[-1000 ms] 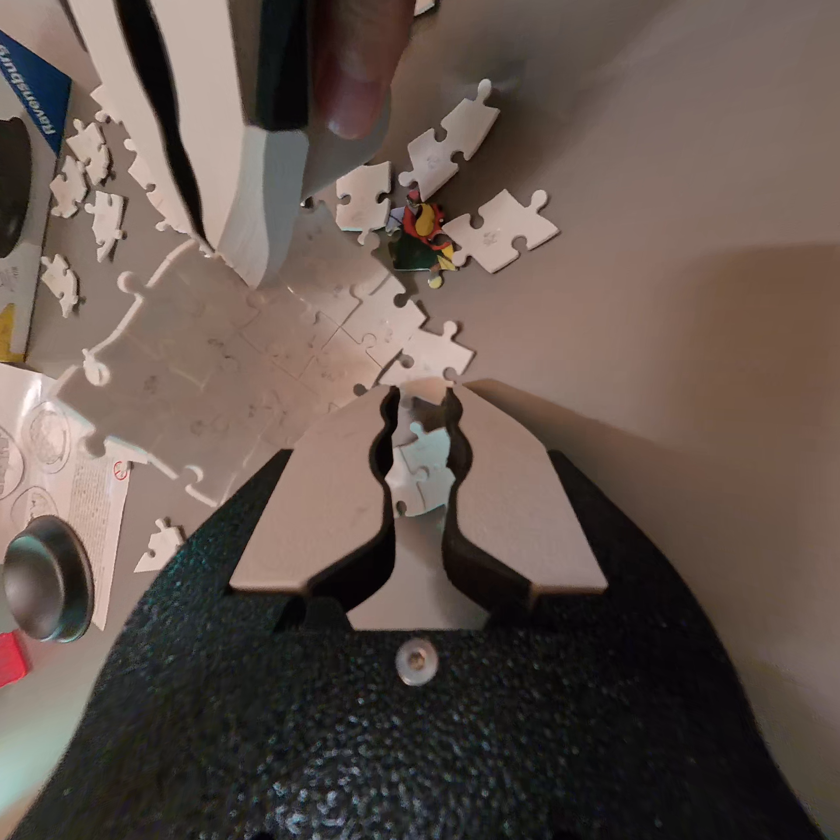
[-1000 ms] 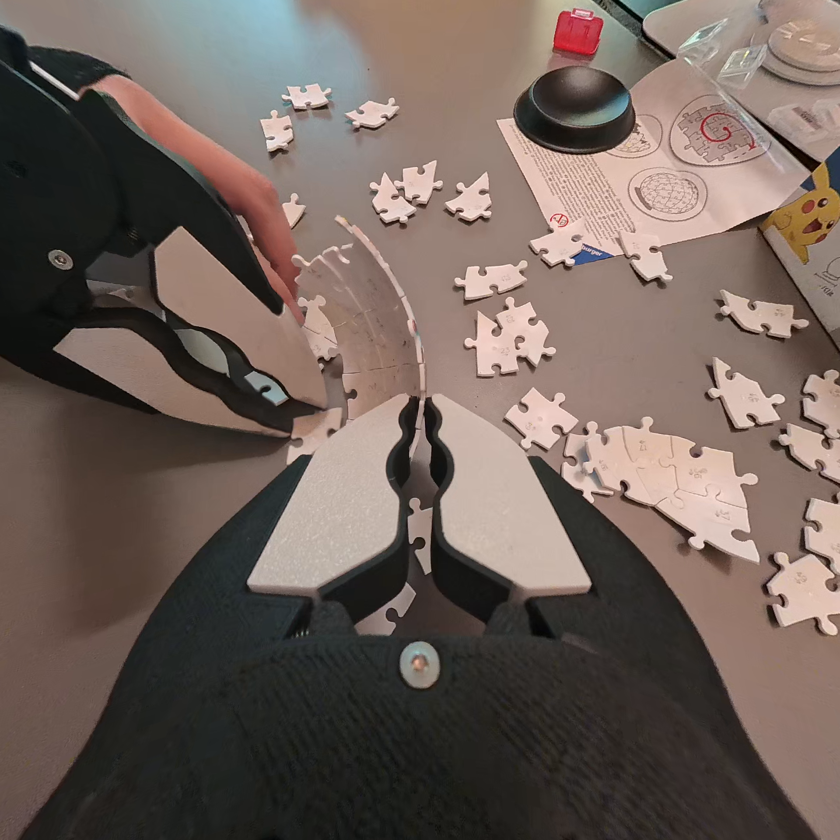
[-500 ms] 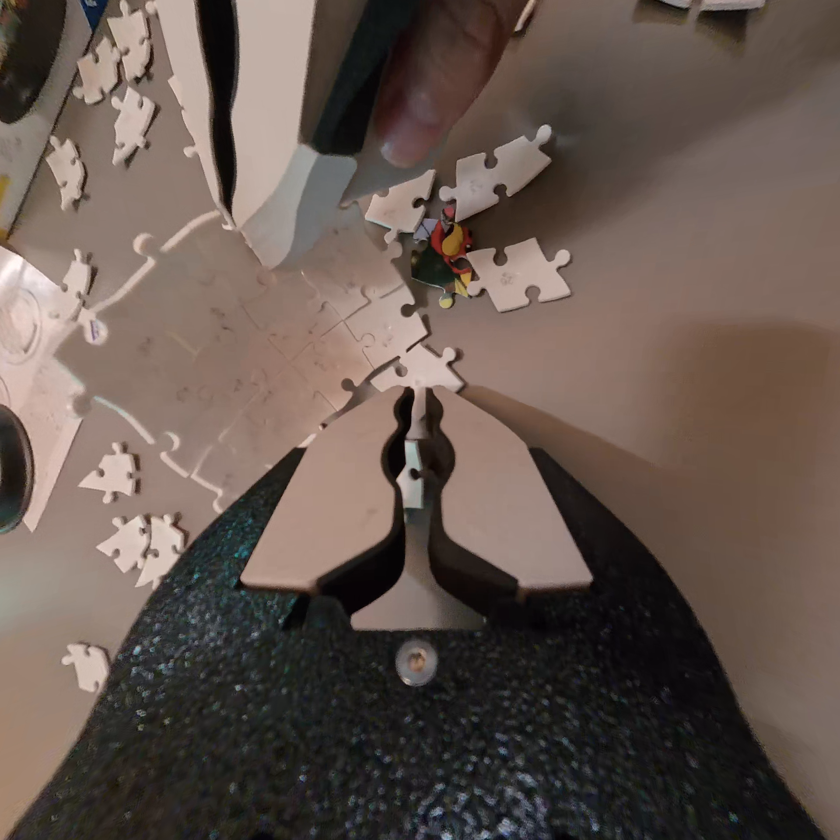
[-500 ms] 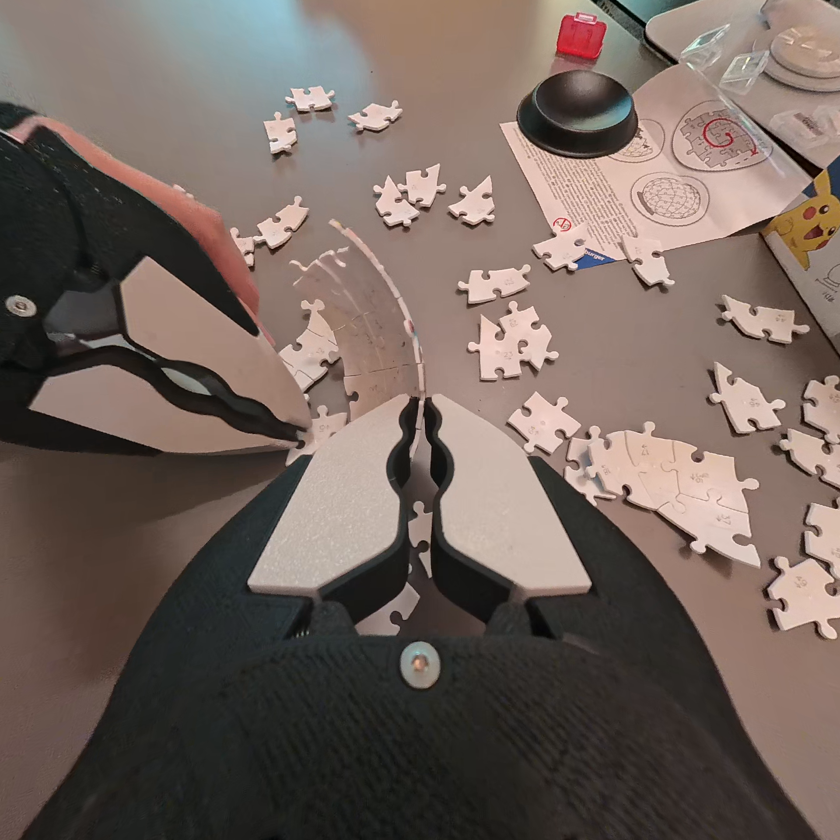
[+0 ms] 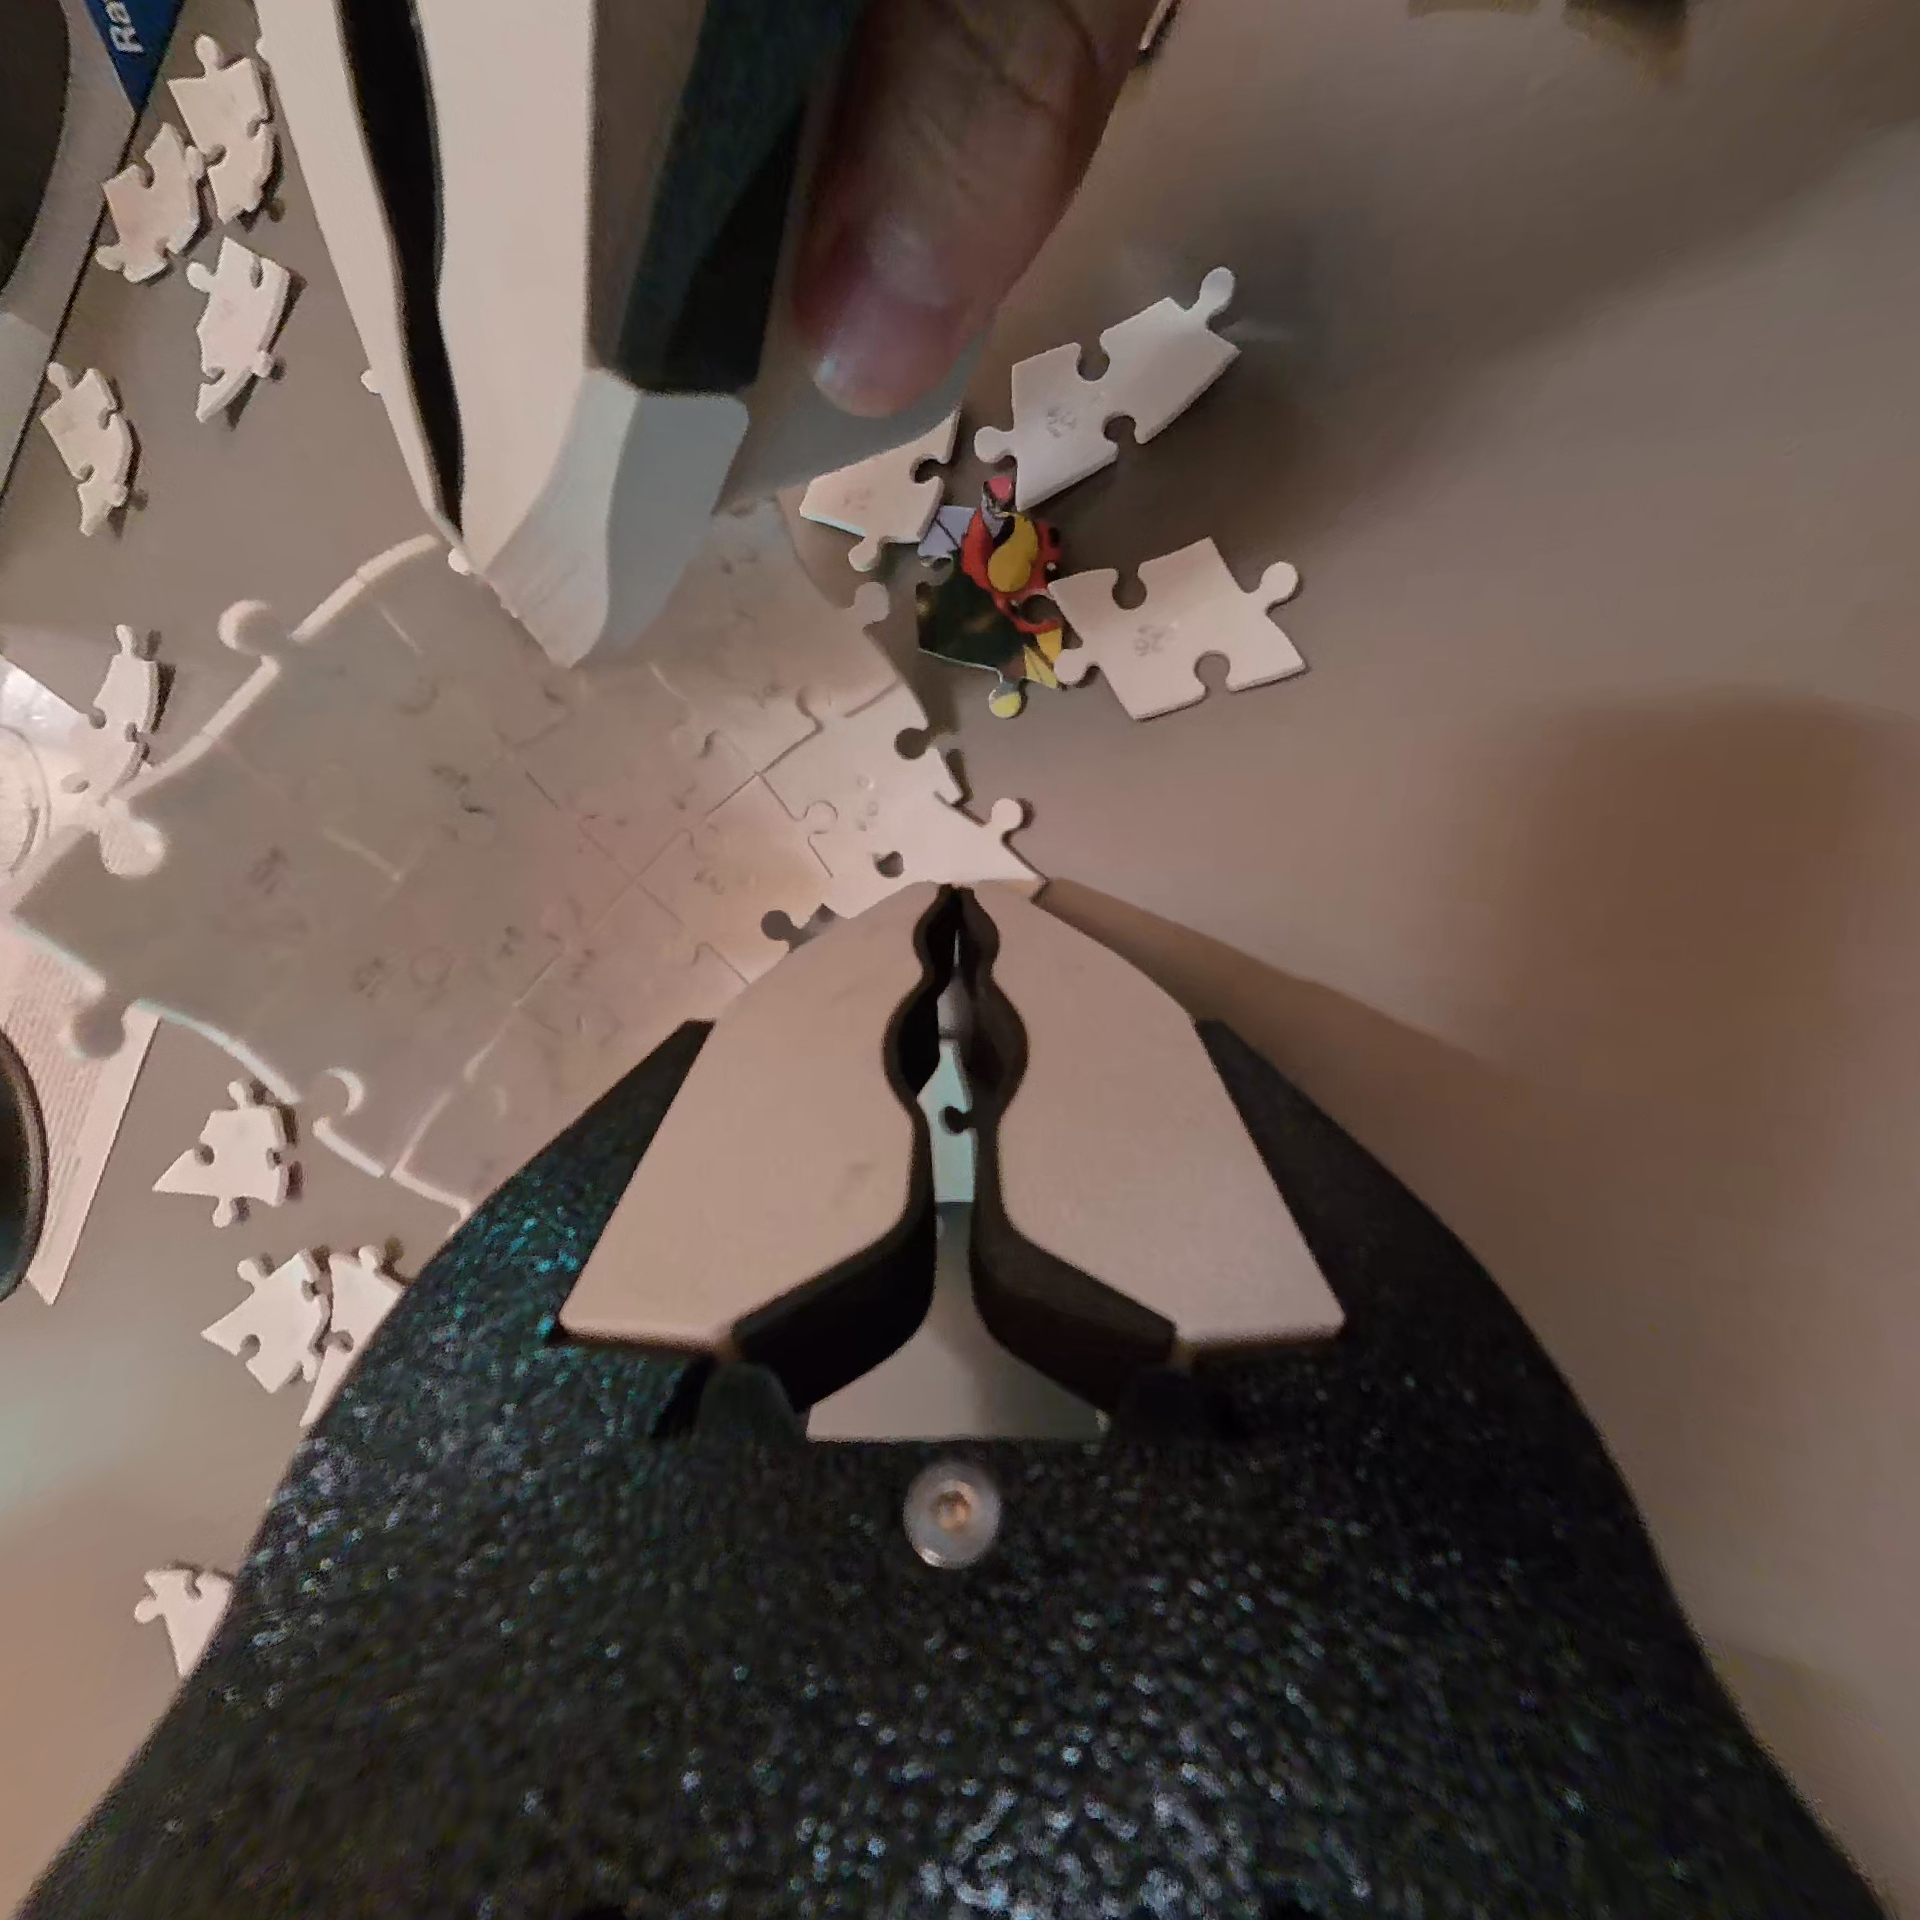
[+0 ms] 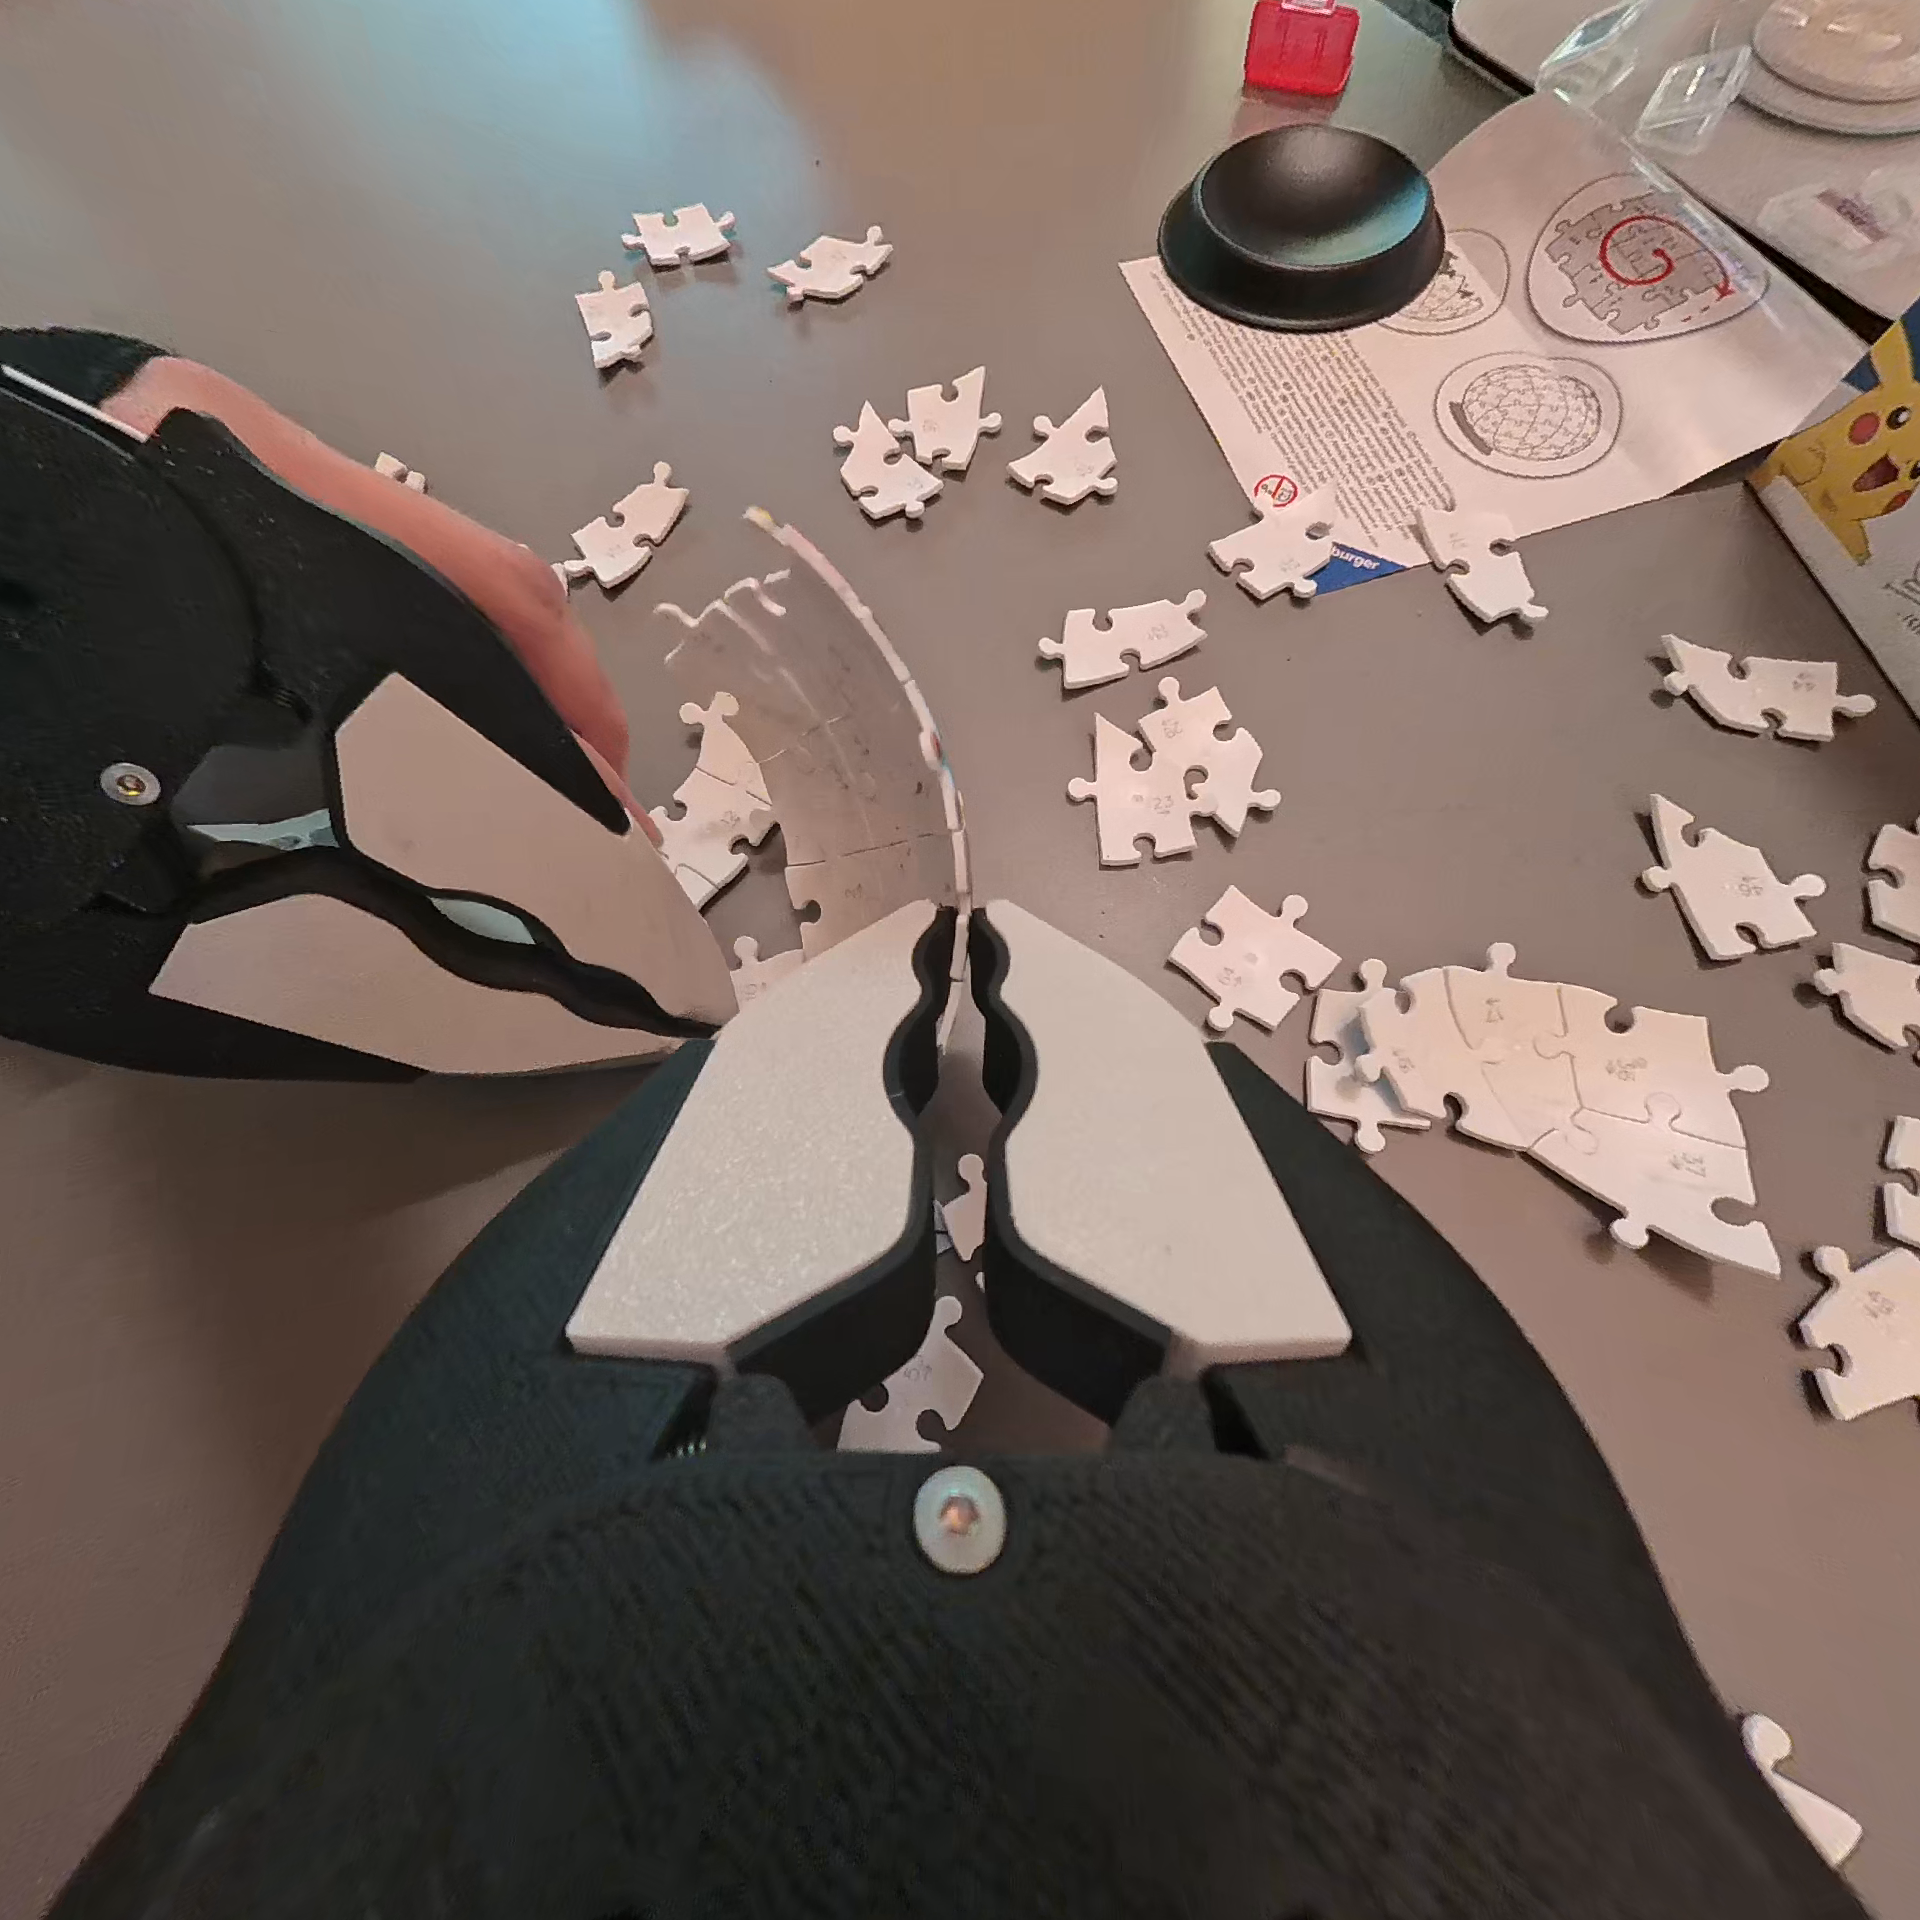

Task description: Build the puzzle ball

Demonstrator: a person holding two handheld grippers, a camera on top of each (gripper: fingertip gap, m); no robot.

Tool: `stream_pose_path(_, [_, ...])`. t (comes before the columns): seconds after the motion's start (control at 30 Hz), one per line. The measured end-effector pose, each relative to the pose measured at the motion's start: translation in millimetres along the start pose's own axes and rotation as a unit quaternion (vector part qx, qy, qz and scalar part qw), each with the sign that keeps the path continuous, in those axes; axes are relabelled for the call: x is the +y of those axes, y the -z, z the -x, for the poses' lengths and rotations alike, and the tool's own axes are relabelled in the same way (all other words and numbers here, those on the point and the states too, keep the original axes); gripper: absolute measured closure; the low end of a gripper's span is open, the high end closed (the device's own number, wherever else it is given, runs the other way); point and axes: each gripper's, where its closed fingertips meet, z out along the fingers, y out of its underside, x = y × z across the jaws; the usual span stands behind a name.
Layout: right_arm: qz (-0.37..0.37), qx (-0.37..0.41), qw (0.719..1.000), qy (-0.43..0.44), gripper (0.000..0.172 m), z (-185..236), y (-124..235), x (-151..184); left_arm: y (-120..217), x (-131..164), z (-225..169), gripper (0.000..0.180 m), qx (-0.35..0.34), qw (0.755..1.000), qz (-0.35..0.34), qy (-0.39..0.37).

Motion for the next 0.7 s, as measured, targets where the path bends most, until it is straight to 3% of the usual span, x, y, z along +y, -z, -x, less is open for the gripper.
stream_pose_path(0.2, [-0.001, -0.001, 1.000, 0.011, 0.169, 0.9, 0.2, -1.0, 2.3, 1.7, -0.8, 0.180, 0.020, 1.000, -0.002, -0.017])
stream_pose_path(0.37, [-0.003, 0.000, 1.000, 0.013, 0.169, 1.6, -0.5, -2.0, 9.8, -8.9, 11.7, 0.180, -0.010, 0.999, -0.030, 0.017])
stream_pose_path(0.57, [-0.002, 0.000, 1.000, 0.015, 0.169, 1.9, -0.2, -2.1, 1.0, 1.7, 11.3, 0.180, -0.038, 0.998, 0.024, 0.038])
stream_pose_path(0.7, [-0.001, 0.001, 1.000, 0.019, 0.169, 2.1, 0.0, -2.3, -1.1, -0.3, 11.2, 0.180, -0.042, 0.999, 0.019, 0.022])
